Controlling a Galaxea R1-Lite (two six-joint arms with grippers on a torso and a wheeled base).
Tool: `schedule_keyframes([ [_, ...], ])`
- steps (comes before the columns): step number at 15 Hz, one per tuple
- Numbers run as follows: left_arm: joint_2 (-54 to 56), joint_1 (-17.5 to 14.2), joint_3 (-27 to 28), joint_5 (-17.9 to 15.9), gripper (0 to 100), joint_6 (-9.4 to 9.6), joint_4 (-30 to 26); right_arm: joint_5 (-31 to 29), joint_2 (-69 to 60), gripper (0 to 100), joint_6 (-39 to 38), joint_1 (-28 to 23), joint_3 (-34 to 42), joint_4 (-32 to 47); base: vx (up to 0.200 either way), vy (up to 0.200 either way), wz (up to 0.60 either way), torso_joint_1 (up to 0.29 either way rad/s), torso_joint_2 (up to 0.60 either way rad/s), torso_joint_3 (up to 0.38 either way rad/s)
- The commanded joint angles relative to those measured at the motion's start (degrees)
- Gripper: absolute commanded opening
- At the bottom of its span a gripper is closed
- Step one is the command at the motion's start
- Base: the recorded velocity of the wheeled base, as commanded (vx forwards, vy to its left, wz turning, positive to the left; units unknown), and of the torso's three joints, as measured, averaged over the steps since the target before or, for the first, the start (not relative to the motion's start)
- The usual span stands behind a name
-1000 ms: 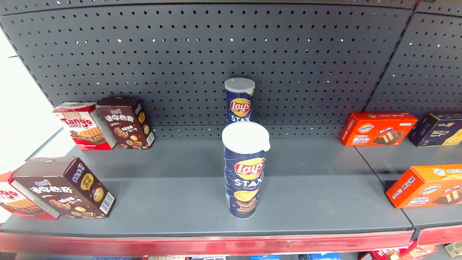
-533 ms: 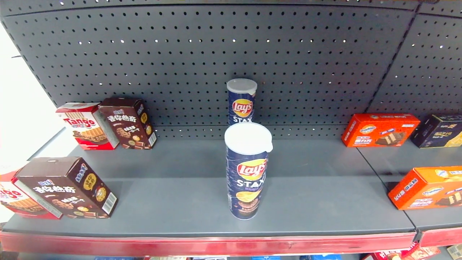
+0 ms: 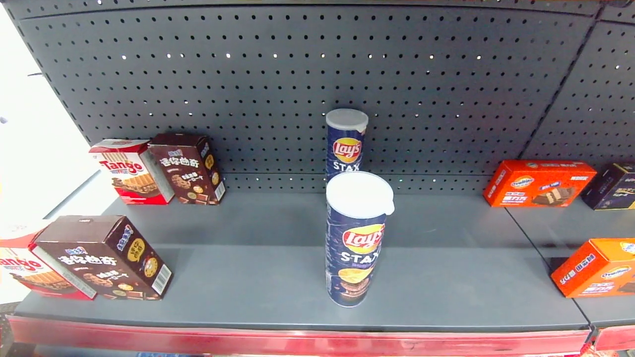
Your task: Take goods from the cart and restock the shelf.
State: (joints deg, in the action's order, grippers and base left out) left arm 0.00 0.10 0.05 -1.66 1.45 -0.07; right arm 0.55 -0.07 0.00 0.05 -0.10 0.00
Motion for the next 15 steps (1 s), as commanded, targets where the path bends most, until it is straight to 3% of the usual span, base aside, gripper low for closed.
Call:
schedule_keyframes([
  [1, -0.1, 0.0, 0.0, 0.0, 100, 0.04, 0.0, 0.1, 0.1, 100, 0.0, 0.0, 0.0, 0.0, 0.0, 0.0, 0.0, 0.0, 0.0, 0.0],
  [15, -0.1, 0.0, 0.0, -0.1, 100, 0.13, 0.1, 0.1, 0.1, 100, 0.1, 0.0, 0.0, 0.0, 0.0, 0.0, 0.0, 0.0, 0.0, 0.0],
])
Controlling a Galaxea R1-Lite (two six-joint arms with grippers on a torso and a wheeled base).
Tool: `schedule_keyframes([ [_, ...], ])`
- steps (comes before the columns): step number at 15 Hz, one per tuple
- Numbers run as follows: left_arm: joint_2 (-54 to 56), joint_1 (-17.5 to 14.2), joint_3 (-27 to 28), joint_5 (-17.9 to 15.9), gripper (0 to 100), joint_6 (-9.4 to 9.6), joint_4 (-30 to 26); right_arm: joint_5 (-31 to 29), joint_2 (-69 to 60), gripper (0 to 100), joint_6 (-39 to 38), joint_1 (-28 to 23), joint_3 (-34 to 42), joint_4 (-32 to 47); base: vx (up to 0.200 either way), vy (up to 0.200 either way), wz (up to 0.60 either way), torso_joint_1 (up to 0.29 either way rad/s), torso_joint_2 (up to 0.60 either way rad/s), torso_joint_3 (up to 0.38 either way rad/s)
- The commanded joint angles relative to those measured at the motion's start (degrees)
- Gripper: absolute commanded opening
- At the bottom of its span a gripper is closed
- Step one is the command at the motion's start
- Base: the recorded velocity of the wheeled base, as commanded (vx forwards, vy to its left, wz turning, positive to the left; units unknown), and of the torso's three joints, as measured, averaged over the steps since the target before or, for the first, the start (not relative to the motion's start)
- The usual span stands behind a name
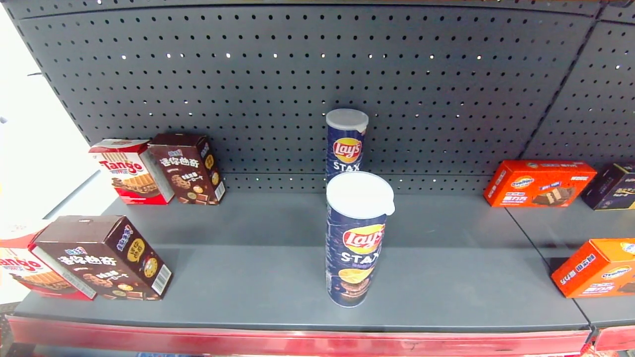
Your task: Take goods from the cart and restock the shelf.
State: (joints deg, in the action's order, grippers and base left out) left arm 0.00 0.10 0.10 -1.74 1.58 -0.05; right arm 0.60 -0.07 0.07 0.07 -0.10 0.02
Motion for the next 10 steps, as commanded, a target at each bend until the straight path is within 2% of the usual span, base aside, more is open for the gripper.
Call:
schedule_keyframes([
  [1, -0.1, 0.0, 0.0, 0.0, 100, 0.0, 0.0, 0.0, 0.1, 100, 0.0, 0.0, 0.0, 0.1, 0.0, 0.0, 0.0, 0.0, 0.0, 0.0],
  [10, -0.1, 0.0, 0.0, 0.2, 100, -0.35, 0.0, 0.0, 0.1, 100, -0.1, 0.0, 0.0, 0.0, 0.0, 0.0, 0.0, 0.0, 0.0, 0.0],
])
